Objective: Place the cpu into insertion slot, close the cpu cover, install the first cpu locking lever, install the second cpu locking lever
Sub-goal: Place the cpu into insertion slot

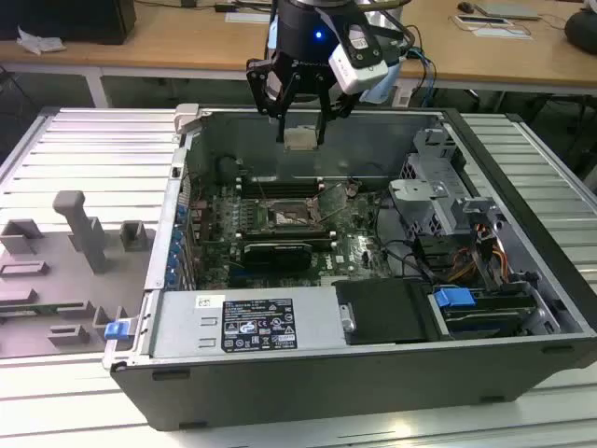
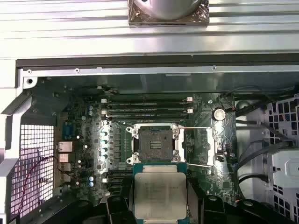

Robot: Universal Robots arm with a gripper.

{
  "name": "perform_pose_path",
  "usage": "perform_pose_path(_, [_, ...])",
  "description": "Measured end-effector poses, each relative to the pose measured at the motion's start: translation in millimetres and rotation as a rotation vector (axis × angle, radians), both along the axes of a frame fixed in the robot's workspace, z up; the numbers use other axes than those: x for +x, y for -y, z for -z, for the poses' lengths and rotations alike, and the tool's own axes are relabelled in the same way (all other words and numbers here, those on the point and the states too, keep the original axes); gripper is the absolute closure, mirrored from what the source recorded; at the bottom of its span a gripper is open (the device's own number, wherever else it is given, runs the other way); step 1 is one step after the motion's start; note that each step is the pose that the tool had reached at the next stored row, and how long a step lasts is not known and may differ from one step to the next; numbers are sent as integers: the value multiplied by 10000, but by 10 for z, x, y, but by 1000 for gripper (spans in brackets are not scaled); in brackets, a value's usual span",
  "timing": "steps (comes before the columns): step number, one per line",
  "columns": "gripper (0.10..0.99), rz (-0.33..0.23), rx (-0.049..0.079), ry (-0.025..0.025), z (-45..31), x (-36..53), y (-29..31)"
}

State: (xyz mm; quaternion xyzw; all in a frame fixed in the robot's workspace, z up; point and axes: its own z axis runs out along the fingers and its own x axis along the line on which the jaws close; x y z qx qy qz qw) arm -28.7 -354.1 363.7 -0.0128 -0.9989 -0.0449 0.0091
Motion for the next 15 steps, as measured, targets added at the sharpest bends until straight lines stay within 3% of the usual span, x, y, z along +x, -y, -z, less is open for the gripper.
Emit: perform_pose_path(15, [541, 815, 0, 0, 1, 0, 0])
